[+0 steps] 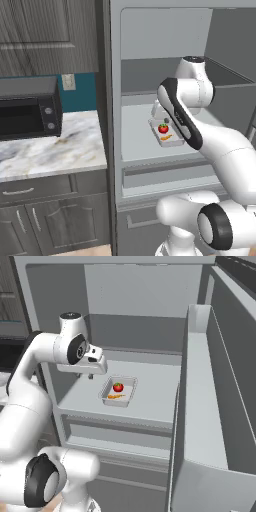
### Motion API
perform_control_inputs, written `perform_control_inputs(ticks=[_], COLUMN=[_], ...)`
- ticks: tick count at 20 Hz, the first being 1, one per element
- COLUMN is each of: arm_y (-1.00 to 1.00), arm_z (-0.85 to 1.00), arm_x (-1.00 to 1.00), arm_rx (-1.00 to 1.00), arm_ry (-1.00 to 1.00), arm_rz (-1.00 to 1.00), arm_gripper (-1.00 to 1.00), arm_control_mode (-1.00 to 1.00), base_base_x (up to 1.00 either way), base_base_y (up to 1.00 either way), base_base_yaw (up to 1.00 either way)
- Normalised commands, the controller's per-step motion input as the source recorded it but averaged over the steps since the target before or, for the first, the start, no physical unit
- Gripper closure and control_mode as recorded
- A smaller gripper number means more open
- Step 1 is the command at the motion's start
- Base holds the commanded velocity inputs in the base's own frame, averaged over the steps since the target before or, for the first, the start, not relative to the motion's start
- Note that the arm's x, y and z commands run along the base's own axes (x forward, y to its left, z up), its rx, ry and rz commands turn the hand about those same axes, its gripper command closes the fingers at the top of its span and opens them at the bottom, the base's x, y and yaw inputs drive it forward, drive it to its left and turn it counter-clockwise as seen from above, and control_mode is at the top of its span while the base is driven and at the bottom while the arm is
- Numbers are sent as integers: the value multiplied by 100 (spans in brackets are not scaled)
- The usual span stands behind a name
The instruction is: Place the tupperware containing the shrimp and tomato meal in the microwave. Close the microwave door and press the start button to reheat the meal.
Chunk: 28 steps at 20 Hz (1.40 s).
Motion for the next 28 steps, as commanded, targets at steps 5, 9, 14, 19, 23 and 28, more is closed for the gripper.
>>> perform_control_inputs(ticks=[5, 9, 14, 19, 23, 28], arm_y=[0, -18, -46, -52, -17, 0], arm_z=[-2, -30, -57, -48, -25, -18], arm_x=[-26, -36, -5, 3, 10, 11], arm_rx=[0, 0, 0, 3, 4, 9], arm_ry=[-3, -9, -9, -1, 0, -1], arm_rz=[-3, -15, -35, -36, -17, -6], arm_gripper=[-100, -100, -100, -100, -100, -100], arm_control_mode=[-100, -100, -100, -100, -100, -100], base_base_x=[0, 0, 0, 0, 0, 0], base_base_y=[0, 0, 0, 0, 0, 0], base_base_yaw=[0, 0, 0, 0, 0, 0])
